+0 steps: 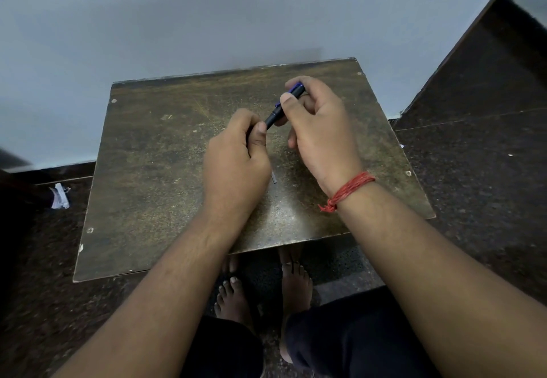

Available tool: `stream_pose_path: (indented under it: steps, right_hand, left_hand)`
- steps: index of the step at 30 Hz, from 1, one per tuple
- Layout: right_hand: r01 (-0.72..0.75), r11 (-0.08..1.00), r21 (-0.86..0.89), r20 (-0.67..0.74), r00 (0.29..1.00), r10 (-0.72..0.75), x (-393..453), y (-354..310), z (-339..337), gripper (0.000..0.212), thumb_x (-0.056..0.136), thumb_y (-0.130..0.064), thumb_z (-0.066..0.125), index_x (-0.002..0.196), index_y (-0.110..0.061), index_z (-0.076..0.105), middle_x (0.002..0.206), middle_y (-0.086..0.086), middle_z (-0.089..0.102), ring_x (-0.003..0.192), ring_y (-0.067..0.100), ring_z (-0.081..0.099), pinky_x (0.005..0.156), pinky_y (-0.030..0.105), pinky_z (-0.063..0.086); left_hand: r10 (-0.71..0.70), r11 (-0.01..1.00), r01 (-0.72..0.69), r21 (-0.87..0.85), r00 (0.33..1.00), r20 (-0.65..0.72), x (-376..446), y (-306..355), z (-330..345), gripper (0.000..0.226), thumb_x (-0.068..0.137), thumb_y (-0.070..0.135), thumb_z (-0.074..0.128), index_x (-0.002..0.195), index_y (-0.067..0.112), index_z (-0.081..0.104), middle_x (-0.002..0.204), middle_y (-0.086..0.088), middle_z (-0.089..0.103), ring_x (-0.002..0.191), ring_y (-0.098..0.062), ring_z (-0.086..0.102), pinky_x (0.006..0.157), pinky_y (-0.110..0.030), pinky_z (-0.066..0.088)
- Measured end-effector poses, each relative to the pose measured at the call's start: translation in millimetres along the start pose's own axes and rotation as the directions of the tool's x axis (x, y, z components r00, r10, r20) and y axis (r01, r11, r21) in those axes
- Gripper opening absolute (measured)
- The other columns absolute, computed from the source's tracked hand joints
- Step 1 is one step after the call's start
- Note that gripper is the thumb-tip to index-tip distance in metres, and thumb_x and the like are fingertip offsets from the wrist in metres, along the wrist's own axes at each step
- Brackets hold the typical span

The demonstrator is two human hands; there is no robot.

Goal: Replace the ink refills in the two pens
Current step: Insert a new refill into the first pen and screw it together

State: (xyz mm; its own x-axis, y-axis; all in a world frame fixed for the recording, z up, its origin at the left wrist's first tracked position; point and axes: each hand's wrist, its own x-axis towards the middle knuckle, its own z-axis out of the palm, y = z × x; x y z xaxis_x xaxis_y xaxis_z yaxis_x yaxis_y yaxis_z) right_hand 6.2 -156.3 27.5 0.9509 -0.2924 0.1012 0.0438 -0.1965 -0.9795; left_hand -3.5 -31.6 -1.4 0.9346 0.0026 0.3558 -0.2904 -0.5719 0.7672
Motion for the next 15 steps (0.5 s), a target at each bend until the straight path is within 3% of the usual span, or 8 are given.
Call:
stream_pose_path:
  steps: [4,8,11,15]
  right_hand:
    - [0.041,0.999,-0.017,-0.009,0.999,-0.041,-0.6,-2.8,8.9,0.007,0.098,-0.016,0.057,0.103,-0.014,0.062,0.081,0.028,0.062,0.050,0.030,0.049,0.044,0.026,0.043]
    - [0.016,0.996,0.087,0.029,0.999,-0.019,-1.7,-3.0,8.4,0.019,0.099,-0.013,0.057,0.118,-0.019,0.058,0.088,0.025,0.063,0.058,0.017,0.057,0.047,0.016,0.045]
    - [-0.040,0.990,0.138,0.002,0.999,0.040,-4.4,0.1,8.8,0.007,0.098,-0.015,0.060,0.102,-0.011,0.062,0.081,0.016,0.065,0.066,0.015,0.065,0.054,0.021,0.045]
    - [-0.147,0.949,0.277,0.036,0.989,0.143,-8.2,2.1,12.0,0.005,0.098,-0.016,0.062,0.096,-0.013,0.064,0.070,-0.005,0.066,0.064,0.006,0.067,0.051,0.023,0.050]
  left_hand:
    - [0.000,1.000,-0.001,-0.011,0.999,-0.037,-1.6,-0.7,-3.3,0.015,0.100,0.019,0.051,0.085,0.017,0.053,0.055,0.013,0.045,0.049,-0.002,0.045,0.044,-0.018,0.026]
    - [-0.008,1.000,0.008,-0.008,0.999,-0.042,0.2,2.6,0.8,0.013,0.100,0.021,0.051,0.088,0.017,0.054,0.059,0.012,0.048,0.051,-0.004,0.046,0.047,-0.026,0.032]
    - [0.006,1.000,-0.007,-0.010,0.999,-0.037,-0.5,5.0,6.0,0.011,0.100,0.024,0.051,0.092,0.017,0.055,0.062,0.014,0.051,0.055,-0.005,0.049,0.050,-0.032,0.037]
    - [0.048,0.999,-0.047,0.007,0.998,-0.039,-2.1,4.9,4.6,0.017,0.100,0.032,0.050,0.094,0.019,0.058,0.068,0.013,0.058,0.061,-0.009,0.056,0.053,-0.031,0.041]
